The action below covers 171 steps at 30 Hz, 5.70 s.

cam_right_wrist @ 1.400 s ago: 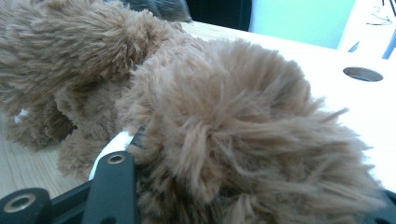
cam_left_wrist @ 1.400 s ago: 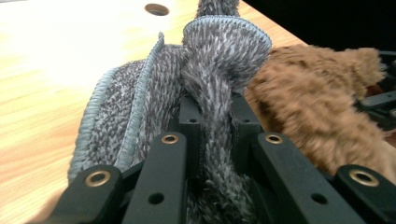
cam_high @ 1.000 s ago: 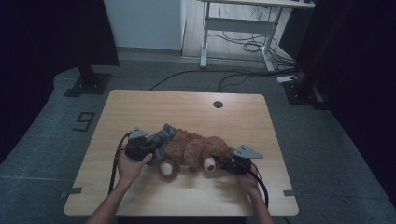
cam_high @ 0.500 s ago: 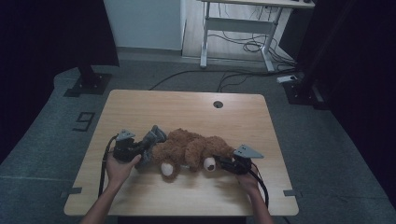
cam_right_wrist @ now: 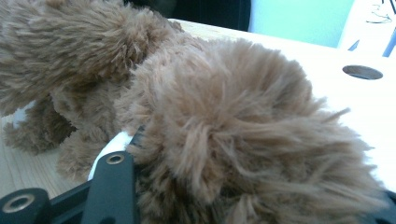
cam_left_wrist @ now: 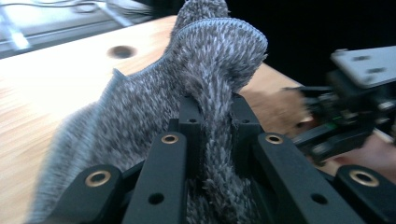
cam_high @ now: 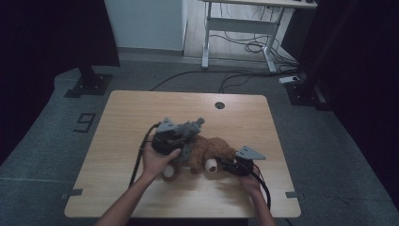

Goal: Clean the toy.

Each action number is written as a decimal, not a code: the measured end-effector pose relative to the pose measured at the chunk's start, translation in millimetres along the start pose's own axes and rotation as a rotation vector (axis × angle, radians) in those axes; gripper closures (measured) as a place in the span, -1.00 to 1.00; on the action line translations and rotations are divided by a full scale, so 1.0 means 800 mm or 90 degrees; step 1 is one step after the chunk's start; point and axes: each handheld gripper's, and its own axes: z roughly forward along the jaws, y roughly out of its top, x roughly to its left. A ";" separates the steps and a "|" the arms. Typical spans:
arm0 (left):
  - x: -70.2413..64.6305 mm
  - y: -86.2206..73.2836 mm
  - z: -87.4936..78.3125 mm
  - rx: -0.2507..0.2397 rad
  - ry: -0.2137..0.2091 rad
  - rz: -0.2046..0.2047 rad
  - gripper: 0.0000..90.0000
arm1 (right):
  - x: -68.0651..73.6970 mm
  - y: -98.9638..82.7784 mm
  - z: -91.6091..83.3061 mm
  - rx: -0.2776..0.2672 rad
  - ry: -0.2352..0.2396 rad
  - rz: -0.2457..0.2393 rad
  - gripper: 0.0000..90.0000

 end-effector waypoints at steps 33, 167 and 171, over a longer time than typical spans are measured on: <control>0.057 -0.089 -0.041 0.009 0.064 -0.066 0.75 | -0.002 -0.002 -0.001 -0.002 0.006 0.006 -0.01; -0.044 -0.019 0.086 0.083 0.051 0.046 0.73 | 0.010 -0.006 -0.009 0.002 -0.029 -0.041 0.01; -0.015 -0.028 0.056 0.069 0.048 0.005 0.73 | 0.010 -0.007 -0.009 0.000 -0.025 -0.043 0.01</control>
